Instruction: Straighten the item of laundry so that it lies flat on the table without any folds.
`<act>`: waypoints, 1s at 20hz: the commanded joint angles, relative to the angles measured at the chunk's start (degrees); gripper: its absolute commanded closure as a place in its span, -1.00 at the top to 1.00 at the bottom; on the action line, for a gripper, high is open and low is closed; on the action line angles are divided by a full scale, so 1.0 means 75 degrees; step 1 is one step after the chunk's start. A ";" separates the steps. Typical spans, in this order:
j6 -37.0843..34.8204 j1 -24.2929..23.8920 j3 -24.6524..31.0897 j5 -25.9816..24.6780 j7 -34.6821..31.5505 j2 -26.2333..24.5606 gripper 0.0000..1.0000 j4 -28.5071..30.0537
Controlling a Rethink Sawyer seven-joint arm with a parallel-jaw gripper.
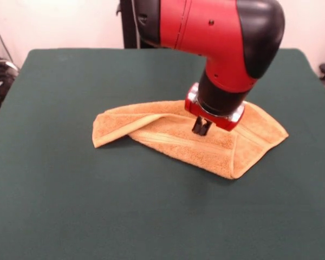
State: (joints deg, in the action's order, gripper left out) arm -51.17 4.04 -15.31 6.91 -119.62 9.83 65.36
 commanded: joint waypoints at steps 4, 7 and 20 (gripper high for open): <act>-0.0376 0.0034 0.1231 0.0015 -0.0256 -0.0404 -1.00 0.1043; -0.1084 0.0077 0.1223 0.0139 -0.0388 -0.0212 -1.00 0.0933; -0.0721 0.0398 0.1210 0.0132 -0.0547 0.0732 -1.00 0.2075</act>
State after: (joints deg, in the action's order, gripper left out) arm -55.24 4.98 -13.84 6.90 -119.62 13.76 71.23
